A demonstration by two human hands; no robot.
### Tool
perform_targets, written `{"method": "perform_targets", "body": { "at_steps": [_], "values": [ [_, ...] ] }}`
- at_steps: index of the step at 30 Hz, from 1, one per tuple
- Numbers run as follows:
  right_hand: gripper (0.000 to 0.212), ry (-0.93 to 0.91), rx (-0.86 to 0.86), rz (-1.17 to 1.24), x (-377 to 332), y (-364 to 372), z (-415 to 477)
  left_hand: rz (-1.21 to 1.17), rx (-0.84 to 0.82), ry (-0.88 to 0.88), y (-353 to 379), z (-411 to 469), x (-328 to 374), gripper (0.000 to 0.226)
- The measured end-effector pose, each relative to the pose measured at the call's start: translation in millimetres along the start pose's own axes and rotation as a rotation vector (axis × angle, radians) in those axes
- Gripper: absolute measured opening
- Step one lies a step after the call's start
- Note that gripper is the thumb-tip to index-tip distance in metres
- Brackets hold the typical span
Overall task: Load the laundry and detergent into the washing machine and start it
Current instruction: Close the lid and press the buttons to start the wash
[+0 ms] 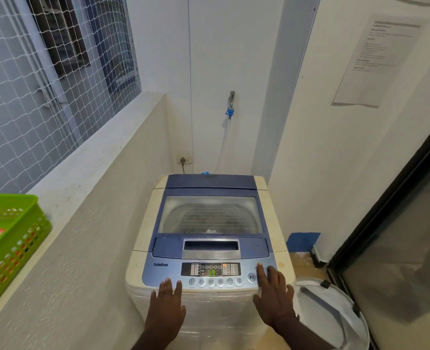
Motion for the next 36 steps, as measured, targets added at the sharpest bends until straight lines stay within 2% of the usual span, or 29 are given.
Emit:
{"method": "perform_targets", "body": {
  "at_steps": [1,3,6,11,14,21,25,29,36],
  "values": [
    [0.079,0.003,-0.005,-0.003,-0.5,0.1,1.2,-0.006,0.013,0.0,1.0,1.6,-1.1,0.071],
    [0.079,0.007,-0.005,0.004,-0.7,0.7,1.3,0.004,-0.064,0.002,3.1,3.1,-3.1,0.078],
    [0.08,-0.004,-0.003,0.005,-0.4,3.2,-1.3,-0.057,0.056,0.003,11.1,11.4,-4.7,0.08],
    [0.078,-0.01,0.001,0.007,0.2,5.0,-6.3,-0.102,0.027,0.075,14.9,3.6,-4.0,0.063],
    [0.078,-0.009,-0.004,-0.001,0.3,5.6,-5.5,-0.169,0.055,0.062,18.2,9.2,-12.1,0.071],
    [0.077,-0.031,-0.015,-0.045,-0.1,5.0,0.3,-0.205,0.116,-0.024,9.0,28.5,-29.2,0.067],
    [0.07,-0.049,0.01,-0.036,-1.0,1.7,4.7,-0.215,0.17,0.008,-1.0,32.2,-28.8,0.065],
    [0.058,-0.079,0.037,-0.04,-1.5,-3.1,8.2,-0.197,0.166,0.024,-8.0,33.9,-25.2,0.064],
    [0.05,-0.094,0.054,-0.016,-0.7,-3.4,11.5,-0.17,0.151,0.045,-10.0,40.3,-24.7,0.066]
  ]
}}
Point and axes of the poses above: each hand's wrist, its own z-axis towards the middle knuckle, its own y-axis out of the palm, x = y × z, the point moved 3 cm from there along z, towards the middle knuckle, and after that the axes turned 3 degrees about -x, right-handed, at the moved point
